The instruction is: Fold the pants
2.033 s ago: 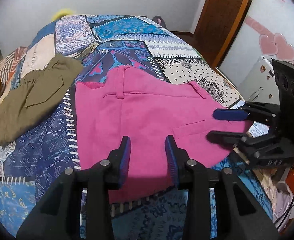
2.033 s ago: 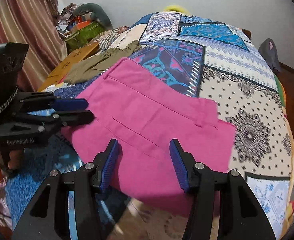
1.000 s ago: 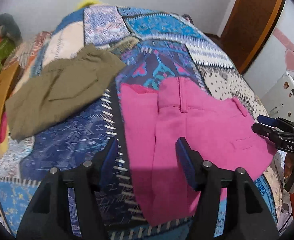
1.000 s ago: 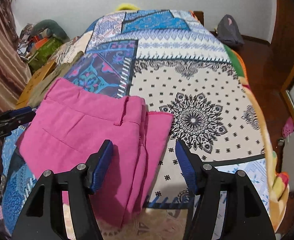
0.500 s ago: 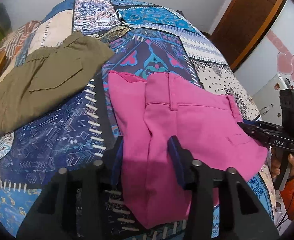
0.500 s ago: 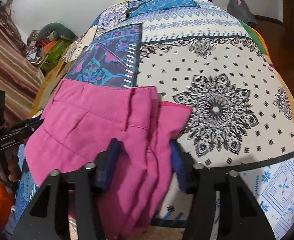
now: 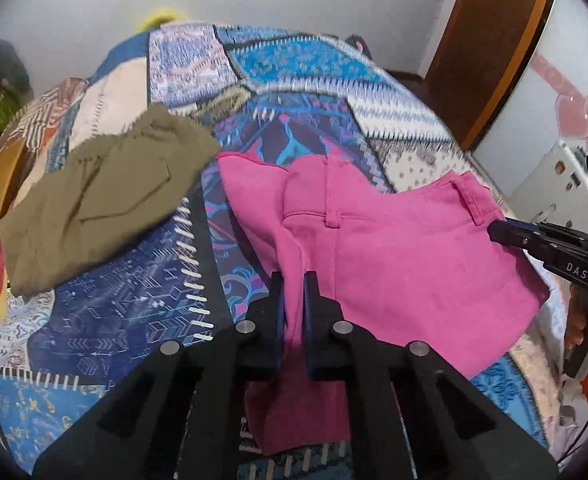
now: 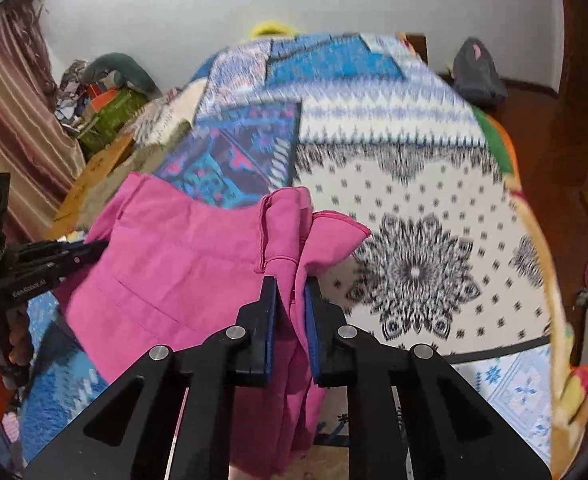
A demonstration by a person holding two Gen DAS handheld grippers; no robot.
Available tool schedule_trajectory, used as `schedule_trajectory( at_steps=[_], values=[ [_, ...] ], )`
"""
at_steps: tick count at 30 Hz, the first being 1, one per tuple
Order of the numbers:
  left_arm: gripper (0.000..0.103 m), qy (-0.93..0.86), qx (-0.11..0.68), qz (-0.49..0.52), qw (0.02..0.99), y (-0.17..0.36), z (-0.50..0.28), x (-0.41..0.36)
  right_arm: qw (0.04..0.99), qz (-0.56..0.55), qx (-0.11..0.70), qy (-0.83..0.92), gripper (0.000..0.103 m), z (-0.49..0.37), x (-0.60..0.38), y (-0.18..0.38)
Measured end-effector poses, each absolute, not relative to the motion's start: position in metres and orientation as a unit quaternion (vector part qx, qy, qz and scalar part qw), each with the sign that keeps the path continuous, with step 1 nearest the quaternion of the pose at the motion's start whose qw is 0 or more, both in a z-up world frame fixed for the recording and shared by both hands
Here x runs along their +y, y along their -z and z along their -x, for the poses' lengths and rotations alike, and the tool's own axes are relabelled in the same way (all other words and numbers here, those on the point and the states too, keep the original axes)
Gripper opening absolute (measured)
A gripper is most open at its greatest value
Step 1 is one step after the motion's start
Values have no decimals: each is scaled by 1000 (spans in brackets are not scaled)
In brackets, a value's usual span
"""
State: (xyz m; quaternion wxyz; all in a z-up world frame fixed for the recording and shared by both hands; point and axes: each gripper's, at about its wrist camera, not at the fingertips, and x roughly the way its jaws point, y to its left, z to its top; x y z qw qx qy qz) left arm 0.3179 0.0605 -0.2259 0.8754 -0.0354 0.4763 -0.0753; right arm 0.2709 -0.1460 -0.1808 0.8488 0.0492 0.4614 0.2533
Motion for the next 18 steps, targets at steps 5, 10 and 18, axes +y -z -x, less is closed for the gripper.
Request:
schedule_trajectory(
  at_steps=[5, 10, 18],
  values=[
    [7, 73, 442, 40, 893, 190, -305, 73, 858, -46, 435, -269, 11, -270, -132, 149],
    [7, 57, 412, 34, 909, 161, -293, 90, 866, -34, 409, -284, 11, -273, -105, 122],
    [7, 31, 387, 52, 920, 133, -289, 144, 872, -19, 379, -310, 11, -294, -52, 96]
  ],
)
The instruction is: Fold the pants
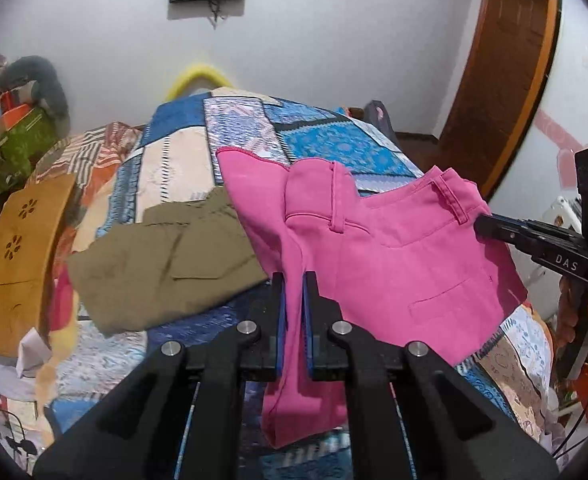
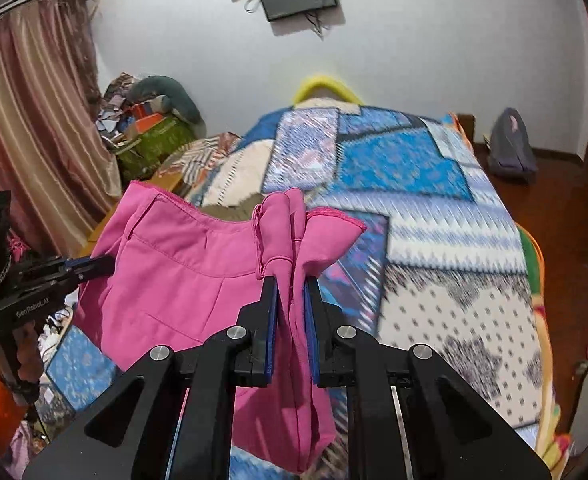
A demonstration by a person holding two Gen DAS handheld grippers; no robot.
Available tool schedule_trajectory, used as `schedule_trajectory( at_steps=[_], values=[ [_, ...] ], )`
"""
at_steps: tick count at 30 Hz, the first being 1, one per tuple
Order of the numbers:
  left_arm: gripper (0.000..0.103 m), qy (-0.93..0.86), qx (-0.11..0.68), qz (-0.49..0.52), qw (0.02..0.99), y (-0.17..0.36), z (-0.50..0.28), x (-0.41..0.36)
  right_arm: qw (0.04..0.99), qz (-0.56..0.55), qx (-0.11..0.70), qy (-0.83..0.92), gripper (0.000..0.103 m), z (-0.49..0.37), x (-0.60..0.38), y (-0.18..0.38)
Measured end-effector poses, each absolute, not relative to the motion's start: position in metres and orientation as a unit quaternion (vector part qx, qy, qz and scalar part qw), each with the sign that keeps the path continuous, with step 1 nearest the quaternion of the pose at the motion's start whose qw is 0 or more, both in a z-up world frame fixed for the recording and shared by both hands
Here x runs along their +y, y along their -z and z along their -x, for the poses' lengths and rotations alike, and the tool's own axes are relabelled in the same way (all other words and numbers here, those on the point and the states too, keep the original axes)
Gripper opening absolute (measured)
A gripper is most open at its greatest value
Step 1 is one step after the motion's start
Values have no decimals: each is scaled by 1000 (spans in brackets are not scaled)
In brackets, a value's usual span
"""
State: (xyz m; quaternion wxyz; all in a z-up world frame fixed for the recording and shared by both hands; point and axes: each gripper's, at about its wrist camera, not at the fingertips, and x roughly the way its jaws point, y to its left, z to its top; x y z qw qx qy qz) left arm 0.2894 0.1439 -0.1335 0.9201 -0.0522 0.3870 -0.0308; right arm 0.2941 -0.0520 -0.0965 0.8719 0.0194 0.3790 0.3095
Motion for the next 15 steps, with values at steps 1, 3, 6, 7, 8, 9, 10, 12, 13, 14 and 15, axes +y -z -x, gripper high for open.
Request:
schedule_trajectory(
  at_steps=[1, 3, 6, 7, 8, 9, 10, 12, 13, 14, 15],
  values=[
    [7, 27, 386, 55, 920, 133, -289, 150, 872, -17, 377, -313, 11, -296, -47, 96],
    [7, 19, 386, 60, 921, 132, -292, 166, 870, -9, 374, -320, 11, -301, -30, 95],
    [7, 2, 384, 56, 922, 134, -298, 188, 868, 5, 369, -331, 11, -310, -3, 96],
    [7, -4, 384, 55, 922, 135, -301, 196, 867, 10, 368, -335, 11, -313, 7, 97],
    [7, -9, 384, 55, 922, 135, -303, 203, 866, 14, 367, -339, 11, -317, 17, 98],
    [7, -12, 384, 56, 922, 136, -305, 211, 865, 20, 366, -343, 11, -321, 27, 99],
    [7, -14, 385, 59, 921, 138, -309, 220, 864, 24, 365, -346, 11, -326, 37, 100],
    [7, -21, 388, 65, 919, 142, -316, 237, 862, 33, 363, -352, 11, -335, 55, 102],
    [7, -26, 391, 70, 918, 146, -321, 247, 861, 36, 362, -354, 11, -338, 62, 103],
    [7, -30, 393, 74, 916, 150, -326, 256, 861, 40, 361, -356, 11, -344, 71, 105],
    [7, -34, 395, 78, 914, 153, -331, 265, 860, 44, 360, -359, 11, -347, 78, 106]
  ],
)
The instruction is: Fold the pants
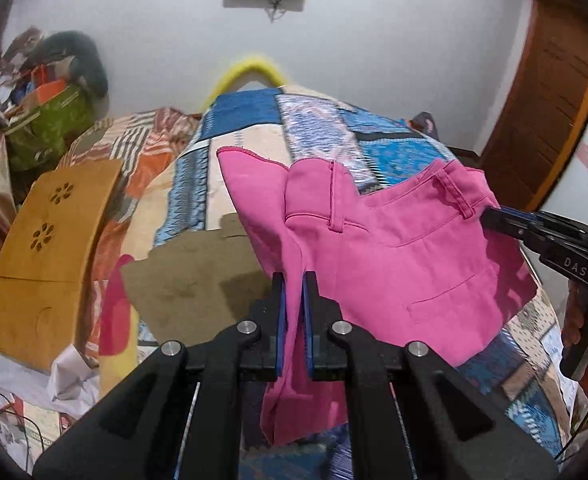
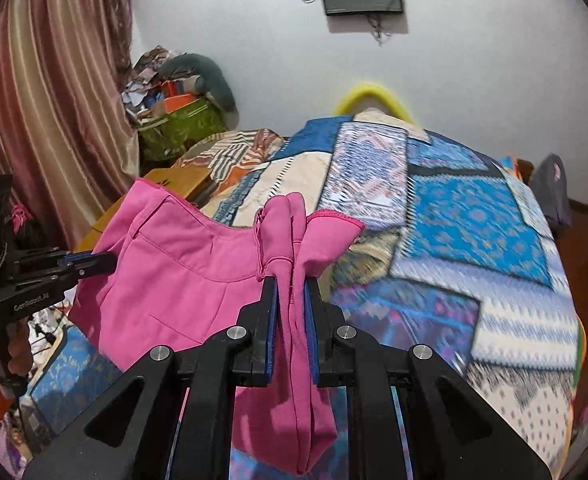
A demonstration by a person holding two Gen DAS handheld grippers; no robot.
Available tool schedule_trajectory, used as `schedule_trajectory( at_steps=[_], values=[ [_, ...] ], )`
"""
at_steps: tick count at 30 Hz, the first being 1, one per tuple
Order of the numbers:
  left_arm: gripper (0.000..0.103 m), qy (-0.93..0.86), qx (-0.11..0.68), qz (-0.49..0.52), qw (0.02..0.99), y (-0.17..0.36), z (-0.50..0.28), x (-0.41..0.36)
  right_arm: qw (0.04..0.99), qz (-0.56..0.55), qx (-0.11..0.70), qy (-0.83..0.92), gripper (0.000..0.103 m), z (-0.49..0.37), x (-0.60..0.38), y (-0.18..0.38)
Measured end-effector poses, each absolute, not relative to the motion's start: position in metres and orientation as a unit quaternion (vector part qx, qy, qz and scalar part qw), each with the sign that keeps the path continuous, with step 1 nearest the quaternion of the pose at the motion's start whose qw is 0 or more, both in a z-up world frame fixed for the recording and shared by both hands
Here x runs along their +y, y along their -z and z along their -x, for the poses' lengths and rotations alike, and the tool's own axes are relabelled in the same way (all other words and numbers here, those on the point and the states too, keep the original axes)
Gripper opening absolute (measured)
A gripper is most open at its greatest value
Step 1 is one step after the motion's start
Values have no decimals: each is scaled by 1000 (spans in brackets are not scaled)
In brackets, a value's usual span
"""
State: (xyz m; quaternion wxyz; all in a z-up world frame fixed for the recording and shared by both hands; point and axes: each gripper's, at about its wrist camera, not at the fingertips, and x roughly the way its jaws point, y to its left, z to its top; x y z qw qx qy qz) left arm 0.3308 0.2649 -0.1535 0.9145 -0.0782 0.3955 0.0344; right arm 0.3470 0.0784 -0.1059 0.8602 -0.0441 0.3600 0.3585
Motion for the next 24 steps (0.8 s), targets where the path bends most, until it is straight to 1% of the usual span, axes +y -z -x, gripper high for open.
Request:
schedule_trajectory(
  at_steps=[5, 9, 15, 18, 19, 21, 22, 23, 24],
  values=[
    [7, -55, 404, 92, 908, 174, -352, 305, 855, 58, 359, -369, 11, -368, 116, 121],
    [7, -72, 415, 75, 904, 197, -371, 326, 851, 66, 367, -370, 11, -384, 142, 141],
    [7, -110, 435, 74, 891, 240, -387, 356, 833, 71, 407, -368, 11, -411, 171, 180],
    [7, -117, 452, 87, 880, 258, -389, 370, 835, 103, 417, -344, 11, -416, 178, 196],
    [7, -123, 461, 90, 874, 264, -389, 374, 833, 108, 426, -335, 16, -419, 178, 201],
    [7, -127, 471, 99, 867, 273, -387, 379, 826, 115, 447, -323, 16, -425, 177, 209],
    [7, -128, 472, 107, 866, 275, -385, 381, 825, 120, 451, -318, 19, -426, 175, 211],
    [7, -129, 472, 113, 865, 276, -383, 383, 826, 126, 450, -314, 26, -426, 174, 211],
    [7, -128, 471, 117, 865, 275, -381, 382, 828, 131, 450, -307, 30, -425, 170, 209]
  ],
)
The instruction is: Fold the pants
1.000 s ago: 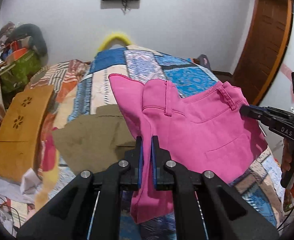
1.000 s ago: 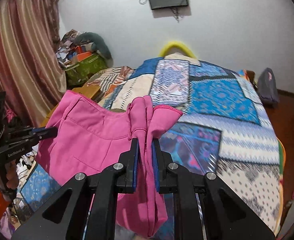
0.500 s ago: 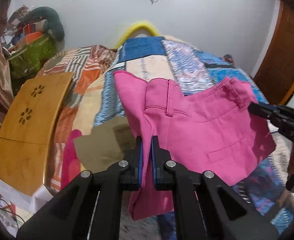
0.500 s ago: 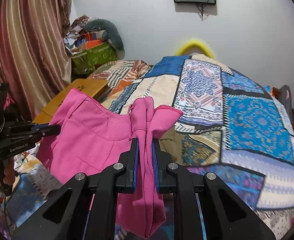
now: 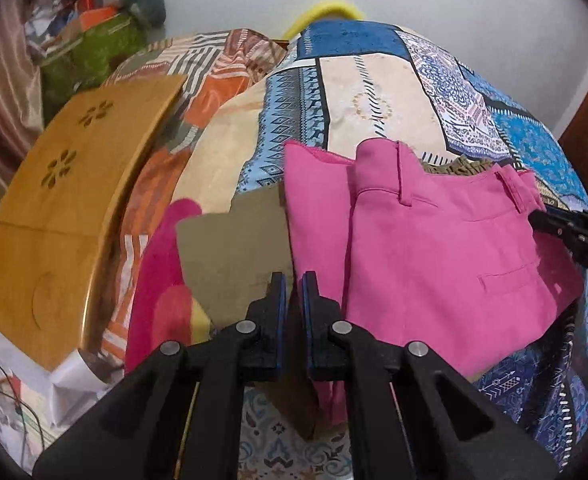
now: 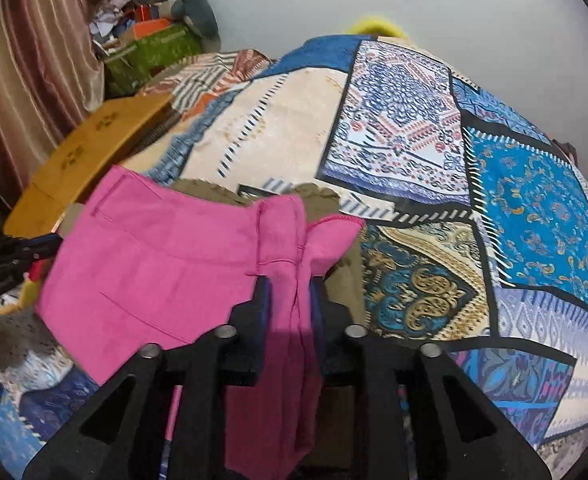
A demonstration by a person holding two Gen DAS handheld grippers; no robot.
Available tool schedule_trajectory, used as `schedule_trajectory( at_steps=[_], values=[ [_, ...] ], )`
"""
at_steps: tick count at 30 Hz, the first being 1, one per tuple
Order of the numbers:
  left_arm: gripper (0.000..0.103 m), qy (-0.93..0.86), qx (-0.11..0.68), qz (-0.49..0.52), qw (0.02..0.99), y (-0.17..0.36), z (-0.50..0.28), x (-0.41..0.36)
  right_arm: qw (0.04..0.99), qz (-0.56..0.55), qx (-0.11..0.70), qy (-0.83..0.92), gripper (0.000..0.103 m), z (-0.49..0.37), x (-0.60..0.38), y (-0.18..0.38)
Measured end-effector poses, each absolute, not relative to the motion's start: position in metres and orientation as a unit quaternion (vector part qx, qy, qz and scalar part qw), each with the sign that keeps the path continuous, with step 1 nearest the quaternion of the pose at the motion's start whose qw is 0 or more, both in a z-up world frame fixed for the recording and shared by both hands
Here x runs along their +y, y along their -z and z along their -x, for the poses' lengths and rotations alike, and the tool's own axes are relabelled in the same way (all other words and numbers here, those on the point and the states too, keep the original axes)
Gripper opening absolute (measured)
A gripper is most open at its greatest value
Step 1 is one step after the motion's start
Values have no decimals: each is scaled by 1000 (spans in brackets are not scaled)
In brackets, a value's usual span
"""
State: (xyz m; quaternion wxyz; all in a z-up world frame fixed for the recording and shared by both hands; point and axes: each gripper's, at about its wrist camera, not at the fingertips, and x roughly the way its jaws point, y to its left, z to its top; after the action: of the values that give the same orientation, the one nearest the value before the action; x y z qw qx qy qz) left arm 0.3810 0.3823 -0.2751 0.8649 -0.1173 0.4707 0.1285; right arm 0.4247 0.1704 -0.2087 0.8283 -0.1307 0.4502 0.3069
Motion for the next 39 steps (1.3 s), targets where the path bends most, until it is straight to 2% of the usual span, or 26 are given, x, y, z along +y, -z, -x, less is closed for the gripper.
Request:
schedule_trajectory(
  at_steps=[2, 7, 12, 22, 25, 33, 36, 37, 38, 39],
  values=[
    [7, -126, 465, 124, 867, 269, -376, 381, 831, 132, 447, -304, 42, -422, 165, 203],
    [7, -122, 447, 117, 878, 237, -360, 361, 846, 139, 414, -305, 42, -402, 149, 170],
    [7, -111, 415, 103, 897, 184, -330, 330, 866, 123, 360, -325, 42, -361, 129, 115],
    [7, -100, 292, 46, 950, 49, -221, 236, 889, 53, 246, -383, 44, -245, 67, -9],
    [7, -96, 247, 30, 964, 18, -181, 206, 895, 34, 207, -394, 50, -208, 48, -36],
    [14, -105, 157, 36, 981, -31, -88, 156, 910, 13, 124, -396, 53, -129, 7, -70],
    [15, -118, 133, 36, 983, -36, -62, 145, 916, 6, 96, -389, 69, -108, -1, -74],
    [16, -119, 128, 37, 984, -37, -55, 143, 919, 3, 85, -385, 76, -99, -4, -75],
    [27, -118, 126, 40, 984, -37, -49, 141, 920, 2, 81, -385, 81, -99, -4, -73],
    [46, -117, 123, 45, 985, -37, -43, 139, 920, 0, 78, -384, 83, -95, -5, -73]
  ],
)
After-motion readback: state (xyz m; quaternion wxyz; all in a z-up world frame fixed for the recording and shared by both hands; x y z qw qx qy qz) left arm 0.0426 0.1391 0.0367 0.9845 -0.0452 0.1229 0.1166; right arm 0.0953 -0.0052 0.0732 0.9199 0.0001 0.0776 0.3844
